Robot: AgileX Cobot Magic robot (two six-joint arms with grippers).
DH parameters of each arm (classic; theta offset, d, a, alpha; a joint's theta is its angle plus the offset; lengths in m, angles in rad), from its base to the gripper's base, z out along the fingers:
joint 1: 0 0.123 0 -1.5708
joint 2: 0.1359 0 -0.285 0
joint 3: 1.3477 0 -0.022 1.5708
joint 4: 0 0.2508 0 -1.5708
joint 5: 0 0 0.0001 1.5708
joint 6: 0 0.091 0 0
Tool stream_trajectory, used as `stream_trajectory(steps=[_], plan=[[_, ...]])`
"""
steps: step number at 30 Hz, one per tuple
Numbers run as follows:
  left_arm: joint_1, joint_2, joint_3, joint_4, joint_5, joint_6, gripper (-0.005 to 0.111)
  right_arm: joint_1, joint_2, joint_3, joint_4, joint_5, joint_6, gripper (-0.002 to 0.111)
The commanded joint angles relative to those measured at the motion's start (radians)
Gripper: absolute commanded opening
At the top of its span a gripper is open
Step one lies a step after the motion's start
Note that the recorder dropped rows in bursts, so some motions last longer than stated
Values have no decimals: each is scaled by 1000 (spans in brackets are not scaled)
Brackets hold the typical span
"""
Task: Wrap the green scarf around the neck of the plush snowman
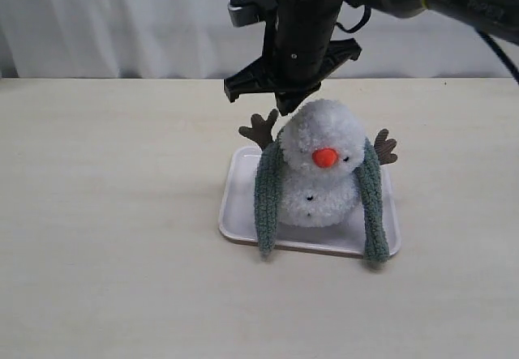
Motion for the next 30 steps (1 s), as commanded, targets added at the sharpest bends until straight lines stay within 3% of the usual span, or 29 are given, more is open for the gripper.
stream_trajectory(steps=[1, 12, 30], plan=[[4, -3, 3, 0, -11, 1, 10, -1, -36, -5, 32, 10, -1, 4], [4, -3, 3, 0, -11, 1, 10, -1, -14, 86, -30, 10, -1, 4], [4, -3, 3, 0, -11, 1, 10, -1, 80, 69, -9, 10, -1, 4]])
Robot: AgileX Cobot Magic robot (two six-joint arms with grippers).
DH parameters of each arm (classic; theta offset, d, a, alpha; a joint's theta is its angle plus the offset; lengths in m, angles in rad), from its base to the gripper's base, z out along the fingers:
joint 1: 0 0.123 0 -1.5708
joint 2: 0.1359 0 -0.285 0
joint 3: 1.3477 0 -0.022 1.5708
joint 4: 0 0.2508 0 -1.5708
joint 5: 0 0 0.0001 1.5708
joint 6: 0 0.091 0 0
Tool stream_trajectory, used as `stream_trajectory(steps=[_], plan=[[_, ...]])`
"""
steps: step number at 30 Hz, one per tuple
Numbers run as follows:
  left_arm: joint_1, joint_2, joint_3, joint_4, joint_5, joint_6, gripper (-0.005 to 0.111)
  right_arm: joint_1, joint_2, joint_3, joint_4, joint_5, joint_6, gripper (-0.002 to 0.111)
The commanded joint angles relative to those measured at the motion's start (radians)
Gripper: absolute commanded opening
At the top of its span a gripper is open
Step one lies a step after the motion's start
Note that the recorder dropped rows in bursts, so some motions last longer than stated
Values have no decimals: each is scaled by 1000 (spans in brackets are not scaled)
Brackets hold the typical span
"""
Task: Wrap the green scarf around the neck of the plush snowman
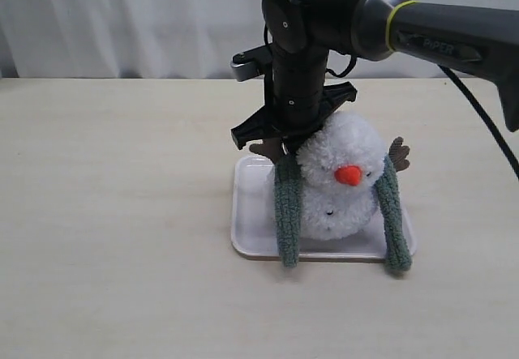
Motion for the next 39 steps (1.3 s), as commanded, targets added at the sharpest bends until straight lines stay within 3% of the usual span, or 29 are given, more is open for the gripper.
stream_trajectory(steps=[1, 17, 30, 39], plan=[[4, -3, 3, 0, -11, 1, 10, -1, -7, -19, 6, 10, -1, 4], [4, -3, 3, 0, -11, 1, 10, 19, -329, -23, -20, 10, -19, 4], [4, -3, 3, 0, -11, 1, 10, 170, -721, 137, -115, -15, 8, 4], [4, -3, 3, 0, -11, 1, 10, 313, -1063, 416, -305, -137, 141, 4]])
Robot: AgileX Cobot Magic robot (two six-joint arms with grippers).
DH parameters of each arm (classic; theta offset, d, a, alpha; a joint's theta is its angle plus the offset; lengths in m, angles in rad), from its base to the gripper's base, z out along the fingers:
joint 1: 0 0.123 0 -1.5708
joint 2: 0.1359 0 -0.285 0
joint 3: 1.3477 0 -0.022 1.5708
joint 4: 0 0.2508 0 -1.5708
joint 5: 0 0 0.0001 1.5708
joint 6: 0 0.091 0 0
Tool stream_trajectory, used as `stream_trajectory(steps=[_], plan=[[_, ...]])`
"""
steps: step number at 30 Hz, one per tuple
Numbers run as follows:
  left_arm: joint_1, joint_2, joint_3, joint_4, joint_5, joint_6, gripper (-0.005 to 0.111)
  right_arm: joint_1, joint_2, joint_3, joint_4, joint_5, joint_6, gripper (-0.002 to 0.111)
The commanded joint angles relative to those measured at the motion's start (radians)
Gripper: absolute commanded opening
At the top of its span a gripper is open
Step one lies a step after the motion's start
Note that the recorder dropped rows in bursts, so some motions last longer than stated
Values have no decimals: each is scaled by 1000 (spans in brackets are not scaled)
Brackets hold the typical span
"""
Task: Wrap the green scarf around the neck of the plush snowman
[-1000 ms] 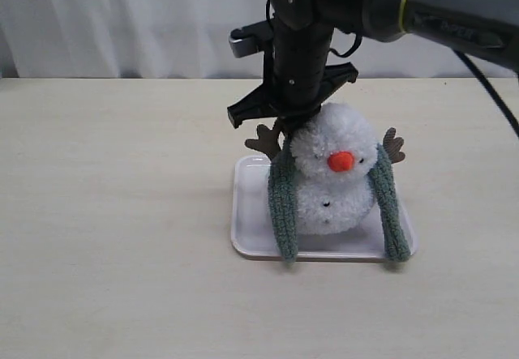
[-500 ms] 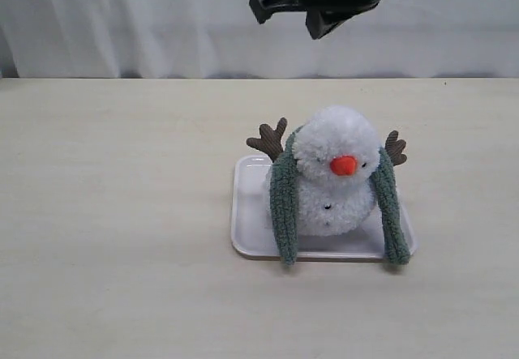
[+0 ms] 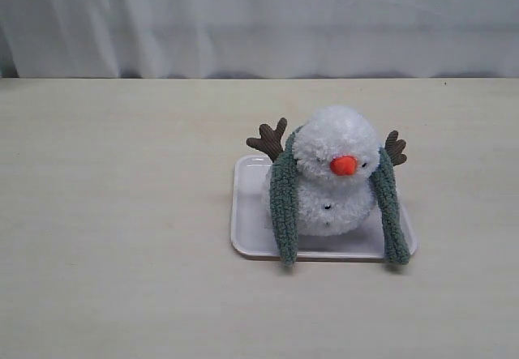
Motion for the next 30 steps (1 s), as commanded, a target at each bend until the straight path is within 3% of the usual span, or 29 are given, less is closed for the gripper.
stream_trajectory(steps=[1, 6, 12, 25, 30], plan=[[4, -3, 3, 0, -11, 1, 10, 29, -157, 132, -52, -40, 33, 4], [4, -3, 3, 0, -11, 1, 10, 29, -414, 306, -47, -41, 33, 4], [4, -3, 3, 0, -11, 1, 10, 29, -762, 319, 83, 2, 33, 4], [4, -3, 3, 0, -11, 1, 10, 56, -1141, 322, 98, -1, 33, 4], [4, -3, 3, 0, -11, 1, 10, -26, -1188, 396, 75, -1, 33, 4]])
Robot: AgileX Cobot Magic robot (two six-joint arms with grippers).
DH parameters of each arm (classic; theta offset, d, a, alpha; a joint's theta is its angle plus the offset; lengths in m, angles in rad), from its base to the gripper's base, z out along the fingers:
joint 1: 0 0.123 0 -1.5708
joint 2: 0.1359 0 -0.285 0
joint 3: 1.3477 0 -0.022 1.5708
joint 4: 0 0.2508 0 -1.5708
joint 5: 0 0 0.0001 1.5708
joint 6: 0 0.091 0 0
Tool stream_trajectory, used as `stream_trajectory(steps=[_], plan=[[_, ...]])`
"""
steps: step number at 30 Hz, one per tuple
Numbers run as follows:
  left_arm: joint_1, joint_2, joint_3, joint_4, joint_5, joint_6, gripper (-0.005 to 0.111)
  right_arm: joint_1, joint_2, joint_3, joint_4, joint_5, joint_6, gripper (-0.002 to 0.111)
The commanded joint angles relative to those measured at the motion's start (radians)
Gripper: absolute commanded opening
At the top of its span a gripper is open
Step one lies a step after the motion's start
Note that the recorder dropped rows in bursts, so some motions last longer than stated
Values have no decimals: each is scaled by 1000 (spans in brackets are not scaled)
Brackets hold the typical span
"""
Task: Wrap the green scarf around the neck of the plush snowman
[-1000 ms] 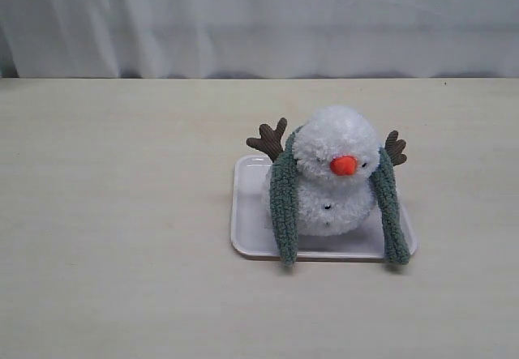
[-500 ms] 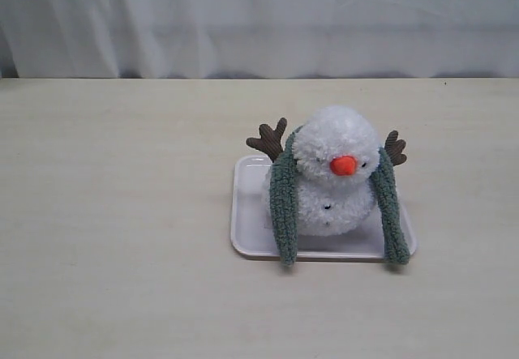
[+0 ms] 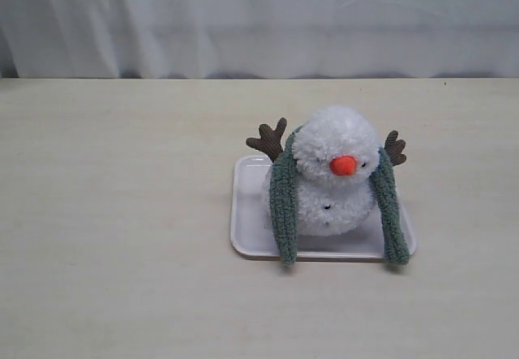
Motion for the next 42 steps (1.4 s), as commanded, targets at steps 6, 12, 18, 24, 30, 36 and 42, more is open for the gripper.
stream_trajectory(steps=[6, 12, 18, 24, 30, 36, 42], plan=[[4, -3, 3, 0, -11, 1, 10, -219, -6, 313, 279, -2, 3, 4], [4, -3, 3, 0, -11, 1, 10, -423, -6, 375, 292, -2, 3, 4], [4, -3, 3, 0, -11, 1, 10, -629, -6, 375, 502, -2, 3, 4], [4, -3, 3, 0, -11, 1, 10, -792, -6, 375, 568, -2, 3, 4], [4, -3, 3, 0, -11, 1, 10, -827, -6, 375, 535, -14, 1, 4], [4, -3, 3, 0, -11, 1, 10, -827, -6, 377, 444, -148, -5, 4], [4, -3, 3, 0, -11, 1, 10, -827, -6, 410, 400, -430, -106, 4]])
